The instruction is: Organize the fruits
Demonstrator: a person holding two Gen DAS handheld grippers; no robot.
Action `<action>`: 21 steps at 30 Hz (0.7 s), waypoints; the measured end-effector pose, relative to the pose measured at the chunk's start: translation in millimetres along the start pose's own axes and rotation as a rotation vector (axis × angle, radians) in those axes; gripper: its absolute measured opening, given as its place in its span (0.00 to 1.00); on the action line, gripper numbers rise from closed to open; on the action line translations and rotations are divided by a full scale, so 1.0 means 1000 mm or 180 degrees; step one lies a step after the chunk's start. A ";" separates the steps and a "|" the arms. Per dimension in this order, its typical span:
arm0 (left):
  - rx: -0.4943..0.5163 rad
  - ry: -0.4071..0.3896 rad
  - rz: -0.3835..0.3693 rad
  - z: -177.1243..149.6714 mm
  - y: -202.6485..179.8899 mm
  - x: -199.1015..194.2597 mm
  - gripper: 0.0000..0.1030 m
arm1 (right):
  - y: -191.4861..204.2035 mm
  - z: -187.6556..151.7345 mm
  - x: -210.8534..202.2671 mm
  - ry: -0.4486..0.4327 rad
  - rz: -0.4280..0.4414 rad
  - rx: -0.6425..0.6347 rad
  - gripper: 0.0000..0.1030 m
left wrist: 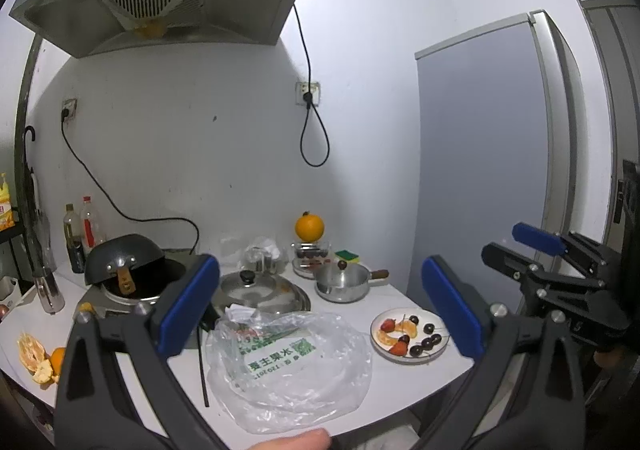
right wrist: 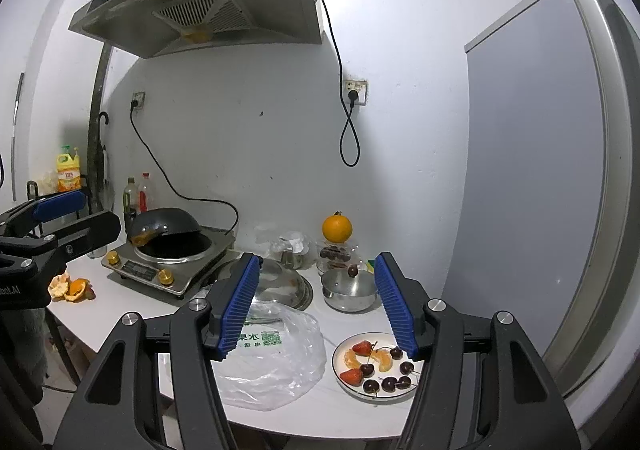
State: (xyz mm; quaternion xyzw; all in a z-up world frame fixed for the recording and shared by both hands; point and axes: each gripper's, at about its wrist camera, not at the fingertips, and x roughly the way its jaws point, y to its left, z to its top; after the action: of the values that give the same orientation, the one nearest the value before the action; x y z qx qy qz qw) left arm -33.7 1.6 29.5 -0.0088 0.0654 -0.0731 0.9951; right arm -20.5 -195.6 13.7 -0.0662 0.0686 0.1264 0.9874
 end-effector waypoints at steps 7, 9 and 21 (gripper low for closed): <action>-0.0015 0.0025 -0.0003 -0.001 0.000 0.002 0.99 | 0.001 0.000 -0.002 -0.0009 -0.0001 0.0015 0.62; -0.0013 0.0025 -0.0004 -0.001 0.000 0.002 0.99 | 0.001 0.000 -0.003 -0.0008 -0.0004 0.0020 0.62; 0.0012 0.0018 -0.0014 -0.001 0.000 0.003 0.99 | -0.001 -0.001 -0.007 -0.0001 -0.0037 0.0049 0.62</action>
State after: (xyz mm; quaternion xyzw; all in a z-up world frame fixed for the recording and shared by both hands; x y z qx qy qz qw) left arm -30.7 1.0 27.7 -0.0069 0.0681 -0.0754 0.9948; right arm -26.7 -198.6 13.7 -0.0589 0.0689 0.1202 0.9886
